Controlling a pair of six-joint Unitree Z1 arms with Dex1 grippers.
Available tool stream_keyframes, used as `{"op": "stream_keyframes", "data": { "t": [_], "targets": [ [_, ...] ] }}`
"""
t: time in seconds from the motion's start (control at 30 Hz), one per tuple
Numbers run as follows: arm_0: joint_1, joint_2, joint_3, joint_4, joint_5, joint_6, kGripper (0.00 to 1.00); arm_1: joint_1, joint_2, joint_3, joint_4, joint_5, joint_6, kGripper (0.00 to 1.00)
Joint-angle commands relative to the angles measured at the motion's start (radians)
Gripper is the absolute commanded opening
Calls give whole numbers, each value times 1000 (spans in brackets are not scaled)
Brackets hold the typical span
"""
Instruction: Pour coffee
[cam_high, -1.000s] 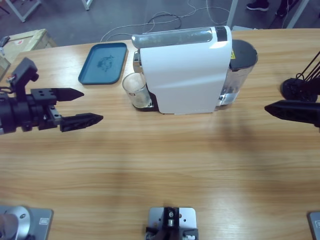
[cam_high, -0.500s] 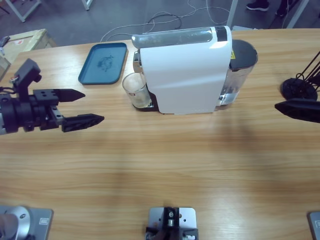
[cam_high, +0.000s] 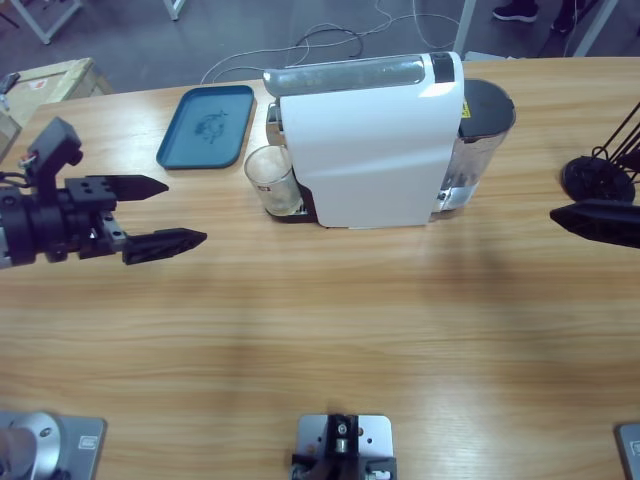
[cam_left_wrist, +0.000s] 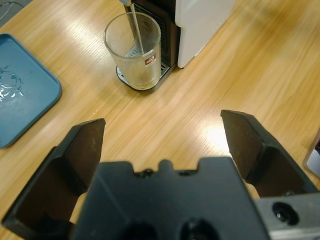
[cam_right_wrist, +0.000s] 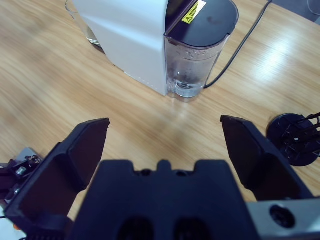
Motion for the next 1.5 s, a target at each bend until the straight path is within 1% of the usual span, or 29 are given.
{"op": "stream_keyframes", "data": {
  "t": [0.03,0.2,0.4,0.9,1.23,1.3,1.33,1.4,1.43,1.5],
  "targets": [
    [-8,-10,6,36,71,6,996,7,59,19,-9,-29,20,1000],
    [-9,-13,4,45,76,8,996,7,61,14,-11,-38,18,1000],
    [-8,23,4,30,49,8,996,8,61,17,-11,-39,18,1000],
    [-8,80,-7,25,49,6,996,21,73,26,-19,-39,13,1000],
    [-9,101,-11,24,49,6,996,21,82,28,-19,-37,13,1000],
    [-8,88,-5,21,47,-17,996,21,87,30,-19,-36,13,1000],
    [-8,73,4,4,40,-40,996,21,88,31,-19,-36,13,1000],
    [-8,65,16,-45,-3,-37,996,21,88,34,-19,-34,13,1000],
    [-7,78,9,-56,-7,-28,996,21,88,34,-18,-32,13,1000],
    [32,132,-7,-93,-16,5,996,21,88,34,-16,-28,13,1000]
  ]
}}
